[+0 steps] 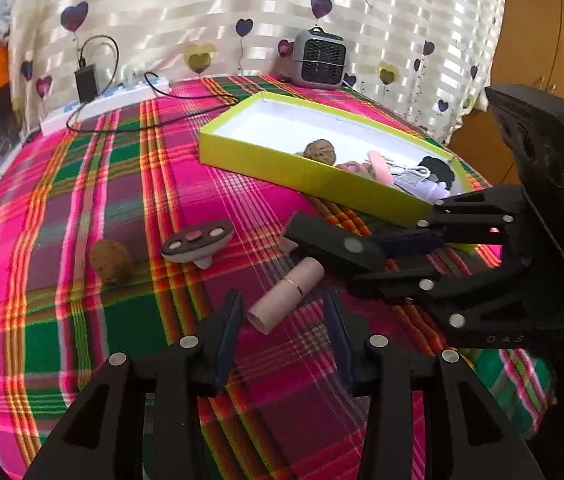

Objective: Organize objects
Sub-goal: 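Grasp the pink lipstick-like tube with the left tool, then carry the pink tube over the yellow tray with the left tool, then lower the pink tube into the tray and open the left tool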

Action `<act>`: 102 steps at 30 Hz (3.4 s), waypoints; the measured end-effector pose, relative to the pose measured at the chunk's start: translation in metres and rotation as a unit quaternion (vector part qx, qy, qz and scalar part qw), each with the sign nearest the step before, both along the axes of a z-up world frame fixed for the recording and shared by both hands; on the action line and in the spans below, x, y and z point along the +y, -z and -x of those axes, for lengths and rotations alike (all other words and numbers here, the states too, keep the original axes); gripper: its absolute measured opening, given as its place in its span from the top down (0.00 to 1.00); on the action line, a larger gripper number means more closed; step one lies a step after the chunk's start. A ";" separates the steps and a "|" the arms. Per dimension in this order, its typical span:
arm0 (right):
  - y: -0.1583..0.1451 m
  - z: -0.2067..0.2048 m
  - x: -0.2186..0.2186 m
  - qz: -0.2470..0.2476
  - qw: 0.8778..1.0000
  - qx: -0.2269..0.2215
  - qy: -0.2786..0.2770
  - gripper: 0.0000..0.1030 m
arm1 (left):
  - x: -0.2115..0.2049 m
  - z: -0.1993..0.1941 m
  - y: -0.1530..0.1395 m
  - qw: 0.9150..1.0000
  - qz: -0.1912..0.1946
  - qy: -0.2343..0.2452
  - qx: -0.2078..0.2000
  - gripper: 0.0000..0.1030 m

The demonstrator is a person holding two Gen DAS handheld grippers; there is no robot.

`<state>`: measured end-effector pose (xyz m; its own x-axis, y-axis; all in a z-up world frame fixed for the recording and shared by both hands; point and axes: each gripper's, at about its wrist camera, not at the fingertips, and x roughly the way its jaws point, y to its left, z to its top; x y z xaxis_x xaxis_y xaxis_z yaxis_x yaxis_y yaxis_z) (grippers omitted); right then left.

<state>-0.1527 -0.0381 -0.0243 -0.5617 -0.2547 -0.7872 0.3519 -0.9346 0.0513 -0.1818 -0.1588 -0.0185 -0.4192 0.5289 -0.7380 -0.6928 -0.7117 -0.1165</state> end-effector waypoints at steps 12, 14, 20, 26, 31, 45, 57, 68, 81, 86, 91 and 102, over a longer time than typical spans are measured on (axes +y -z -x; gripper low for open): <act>0.000 0.000 0.002 0.000 1.000 0.000 0.002 0.73 | 0.021 -0.003 0.007 0.997 0.063 0.018 0.031 0.65; -0.001 0.000 0.001 -0.003 1.000 0.002 0.005 0.73 | 0.022 -0.005 0.006 0.997 0.065 0.016 0.034 0.72; -0.005 0.001 0.001 -0.003 1.000 0.012 0.011 0.73 | 0.021 -0.008 0.005 0.997 0.064 -0.007 0.031 0.81; -0.005 0.010 -0.002 -0.004 1.000 0.009 0.020 0.73 | 0.022 -0.011 0.006 0.997 0.065 -0.032 0.030 0.83; -0.004 0.015 -0.006 -0.011 1.000 0.006 0.024 0.72 | 0.022 -0.006 0.006 0.997 0.059 -0.046 0.019 0.83; -0.001 0.018 -0.001 0.001 0.999 0.004 0.032 0.73 | 0.029 -0.005 0.007 0.995 0.071 -0.062 0.032 0.85; -0.016 -0.010 0.009 0.038 0.998 0.034 0.028 0.73 | 0.013 -0.022 -0.004 0.995 0.018 -0.090 0.034 0.86; -0.029 -0.020 0.022 0.067 0.995 0.059 0.037 0.73 | 0.017 -0.027 -0.035 0.986 -0.059 -0.132 0.079 0.86; -0.053 -0.022 0.064 0.075 0.988 0.092 0.094 0.73 | 0.047 -0.013 -0.060 0.986 -0.085 -0.116 0.087 0.86; -0.057 -0.021 0.080 0.077 0.986 0.100 0.111 0.73 | 0.059 -0.011 -0.063 0.987 -0.092 -0.101 0.083 0.86; -0.059 -0.018 0.100 0.081 0.983 0.105 0.131 0.73 | 0.076 -0.004 -0.056 0.989 -0.092 -0.092 0.076 0.86; -0.045 -0.006 0.132 0.077 0.978 0.083 0.174 0.73 | 0.120 0.011 -0.039 0.995 -0.064 -0.057 0.046 0.86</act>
<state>-0.1469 0.0939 0.0204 -0.7521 -0.1328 -0.6455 0.0284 -0.9851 0.1695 -0.1932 -0.0388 0.0210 -0.5440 0.5610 -0.6239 -0.6204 -0.7696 -0.1510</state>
